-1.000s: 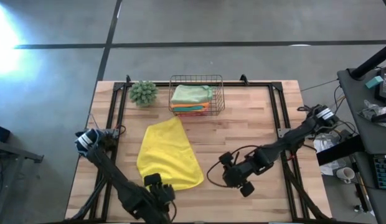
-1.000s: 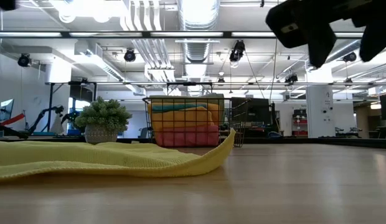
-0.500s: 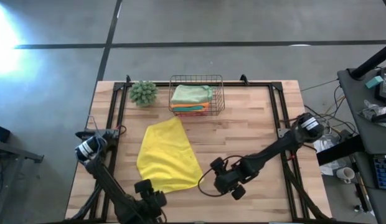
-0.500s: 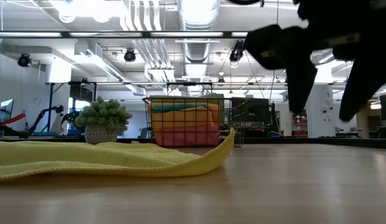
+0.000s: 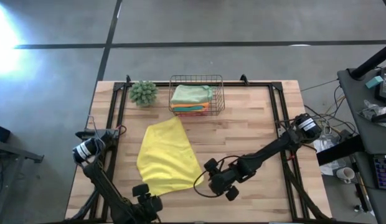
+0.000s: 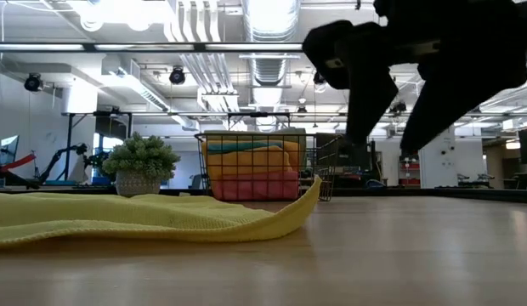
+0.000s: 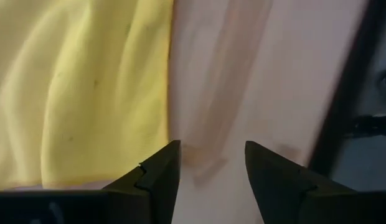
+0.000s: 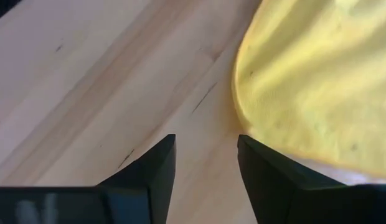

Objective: Fold microfiber towels
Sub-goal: Fold the yellow microfiber towel

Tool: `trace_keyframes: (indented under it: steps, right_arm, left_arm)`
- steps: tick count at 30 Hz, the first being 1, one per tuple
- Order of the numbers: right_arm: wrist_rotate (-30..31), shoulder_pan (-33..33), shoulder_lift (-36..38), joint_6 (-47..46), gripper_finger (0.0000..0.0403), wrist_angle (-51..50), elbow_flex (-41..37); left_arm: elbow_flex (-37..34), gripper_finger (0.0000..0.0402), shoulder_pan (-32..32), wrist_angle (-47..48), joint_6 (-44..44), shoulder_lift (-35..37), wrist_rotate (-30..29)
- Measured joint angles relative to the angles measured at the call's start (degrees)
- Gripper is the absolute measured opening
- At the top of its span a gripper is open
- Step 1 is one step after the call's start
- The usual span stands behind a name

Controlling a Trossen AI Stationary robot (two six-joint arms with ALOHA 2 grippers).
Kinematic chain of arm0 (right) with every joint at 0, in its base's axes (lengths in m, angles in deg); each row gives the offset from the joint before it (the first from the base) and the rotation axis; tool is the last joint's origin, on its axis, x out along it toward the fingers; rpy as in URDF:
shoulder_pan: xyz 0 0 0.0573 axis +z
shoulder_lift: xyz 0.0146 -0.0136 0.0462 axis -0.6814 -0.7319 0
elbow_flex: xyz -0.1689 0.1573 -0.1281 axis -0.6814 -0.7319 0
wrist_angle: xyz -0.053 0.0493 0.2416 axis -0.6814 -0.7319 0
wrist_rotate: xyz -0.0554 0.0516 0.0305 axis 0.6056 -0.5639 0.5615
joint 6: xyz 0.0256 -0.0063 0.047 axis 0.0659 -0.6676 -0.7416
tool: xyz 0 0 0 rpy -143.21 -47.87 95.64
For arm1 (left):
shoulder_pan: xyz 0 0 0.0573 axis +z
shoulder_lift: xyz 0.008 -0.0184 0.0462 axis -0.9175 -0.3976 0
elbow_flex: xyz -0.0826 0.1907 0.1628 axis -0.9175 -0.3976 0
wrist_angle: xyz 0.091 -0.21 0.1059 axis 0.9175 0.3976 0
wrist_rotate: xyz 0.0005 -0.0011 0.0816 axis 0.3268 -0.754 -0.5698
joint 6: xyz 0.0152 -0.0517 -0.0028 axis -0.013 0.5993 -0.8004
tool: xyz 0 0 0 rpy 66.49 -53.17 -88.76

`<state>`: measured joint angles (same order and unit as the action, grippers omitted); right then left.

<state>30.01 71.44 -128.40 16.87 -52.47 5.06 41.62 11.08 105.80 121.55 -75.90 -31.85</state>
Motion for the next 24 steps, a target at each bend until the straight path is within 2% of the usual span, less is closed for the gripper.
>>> trace_keyframes:
  steps: [11, 17, 24]
  right_arm:
    - [-1.05, -1.23, -0.07, 6.95, 0.0138, 5.42, -0.85]
    - [-1.26, -2.74, -0.09, 6.98, 0.0138, 8.88, -2.07]
    - [-5.52, -4.96, -0.86, 6.90, 0.0133, 13.96, -2.93]
  left_arm:
    - [-8.54, 0.0163, 1.99, -0.30, 1.06, -0.09, 0.52]
    - [-10.81, 0.0163, 2.19, -9.17, -5.23, -0.09, 0.70]
    - [-11.72, 0.0163, 3.17, -4.43, -3.21, -0.13, 0.78]
